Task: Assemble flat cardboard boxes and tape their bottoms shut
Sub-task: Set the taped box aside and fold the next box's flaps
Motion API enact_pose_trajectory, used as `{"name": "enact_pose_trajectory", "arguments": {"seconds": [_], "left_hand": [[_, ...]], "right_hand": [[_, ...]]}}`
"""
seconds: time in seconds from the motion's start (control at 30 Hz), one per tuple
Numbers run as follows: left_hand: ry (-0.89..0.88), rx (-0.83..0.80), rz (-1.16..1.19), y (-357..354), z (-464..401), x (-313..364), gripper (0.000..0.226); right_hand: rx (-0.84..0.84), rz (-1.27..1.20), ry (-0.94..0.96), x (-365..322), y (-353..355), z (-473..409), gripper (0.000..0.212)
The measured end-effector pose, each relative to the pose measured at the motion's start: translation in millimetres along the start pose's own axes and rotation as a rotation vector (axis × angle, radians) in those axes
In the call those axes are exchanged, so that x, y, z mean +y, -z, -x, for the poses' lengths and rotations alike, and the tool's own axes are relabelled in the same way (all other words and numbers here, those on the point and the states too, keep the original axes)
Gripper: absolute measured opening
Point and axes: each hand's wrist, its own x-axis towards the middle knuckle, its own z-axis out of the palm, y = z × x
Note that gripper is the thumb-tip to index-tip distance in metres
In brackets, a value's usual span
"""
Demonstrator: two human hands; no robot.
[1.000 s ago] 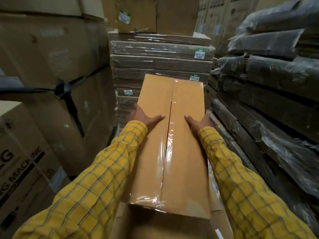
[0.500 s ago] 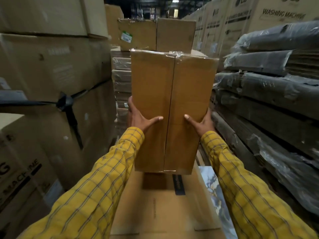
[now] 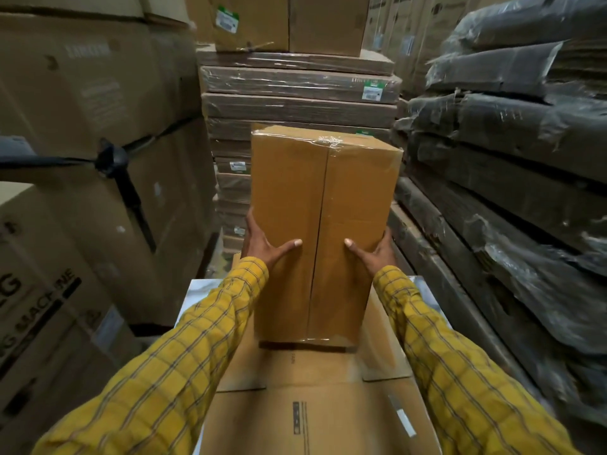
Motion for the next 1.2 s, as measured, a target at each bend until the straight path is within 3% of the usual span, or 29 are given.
{"name": "enact_pose_trajectory", "arguments": {"seconds": [0.2,0.4,0.47,0.53,0.6,0.67,0.77,0.97,1.13,1.2], "left_hand": [[-0.082,0.011,0.068,24,-5,32,0.125],[-0.067,0.154,0.22,64,-19,88,0.08],[0.029,0.16,0.204,82,-30,101,0.087],[0.145,0.075,0.16,102,-39,106,0.111],[0.23,-0.021,0.042,112,-39,108,0.128],[0.209,-0.081,-0.172,111,-28,116,0.122],[0.135,-0.084,-0.424,99,-7,122,0.12],[0.055,-0.008,-0.452,97,14,106,0.13],[-0.064,0.083,-0.316,101,36,93,0.136],[-0.1,0.122,-0.238,97,43,86,0.132]], "right_hand": [[0.02,-0.073,0.055,-52,9,9,0.118],[0.094,-0.183,0.068,-132,29,8,0.092],[0.056,-0.247,-0.017,-156,39,9,0.072],[-0.031,-0.199,-0.076,-171,47,10,0.061],[-0.057,-0.046,-0.157,-178,49,8,0.087],[-0.059,0.135,-0.211,-180,43,14,0.109],[-0.028,0.385,-0.173,-180,32,25,0.109],[0.041,0.353,-0.071,-168,34,58,0.111],[0.132,0.278,0.136,-160,40,88,0.085],[0.143,0.231,0.205,-156,40,98,0.083]]}}
